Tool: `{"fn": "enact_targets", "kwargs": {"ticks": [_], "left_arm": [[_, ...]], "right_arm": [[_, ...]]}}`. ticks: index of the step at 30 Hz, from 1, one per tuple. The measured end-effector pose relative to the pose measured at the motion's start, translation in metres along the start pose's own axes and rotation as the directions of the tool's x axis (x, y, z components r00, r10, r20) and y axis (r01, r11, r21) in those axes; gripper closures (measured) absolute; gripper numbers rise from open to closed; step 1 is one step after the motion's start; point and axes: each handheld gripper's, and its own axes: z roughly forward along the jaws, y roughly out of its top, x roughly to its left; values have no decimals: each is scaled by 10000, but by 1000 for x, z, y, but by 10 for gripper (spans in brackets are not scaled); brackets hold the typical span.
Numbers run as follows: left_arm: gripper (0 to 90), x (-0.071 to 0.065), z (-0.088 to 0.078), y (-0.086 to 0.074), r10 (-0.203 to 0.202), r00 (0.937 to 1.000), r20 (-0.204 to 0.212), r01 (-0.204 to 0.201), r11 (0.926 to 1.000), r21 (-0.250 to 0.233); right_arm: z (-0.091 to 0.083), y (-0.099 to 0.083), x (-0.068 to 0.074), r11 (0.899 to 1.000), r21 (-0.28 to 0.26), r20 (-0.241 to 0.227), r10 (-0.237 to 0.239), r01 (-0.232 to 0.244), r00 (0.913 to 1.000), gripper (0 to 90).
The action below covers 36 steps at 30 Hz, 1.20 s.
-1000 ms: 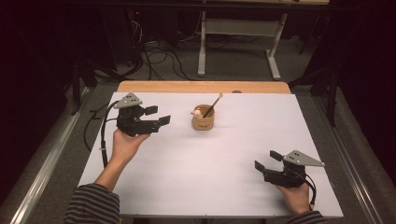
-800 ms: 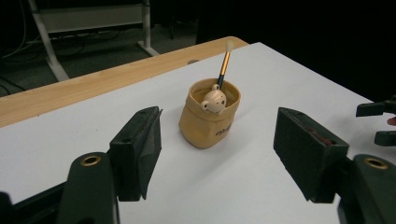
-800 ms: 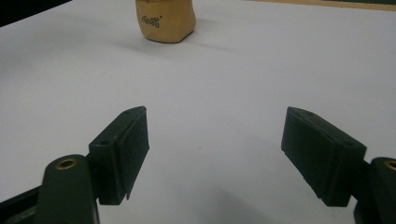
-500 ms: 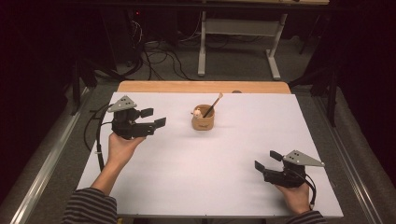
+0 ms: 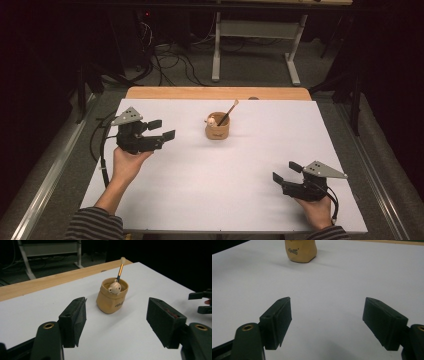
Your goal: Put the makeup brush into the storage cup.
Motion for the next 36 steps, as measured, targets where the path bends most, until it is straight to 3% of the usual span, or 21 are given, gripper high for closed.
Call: {"fn": "enact_targets", "kwargs": {"ticks": [36], "left_arm": [[319, -17, -5, -24, 595, 9982, 22, -595, 9975, 371]], "right_arm": [[0, 0, 0, 10000, 30, -17, 8, -8, 10000, 249]]}}
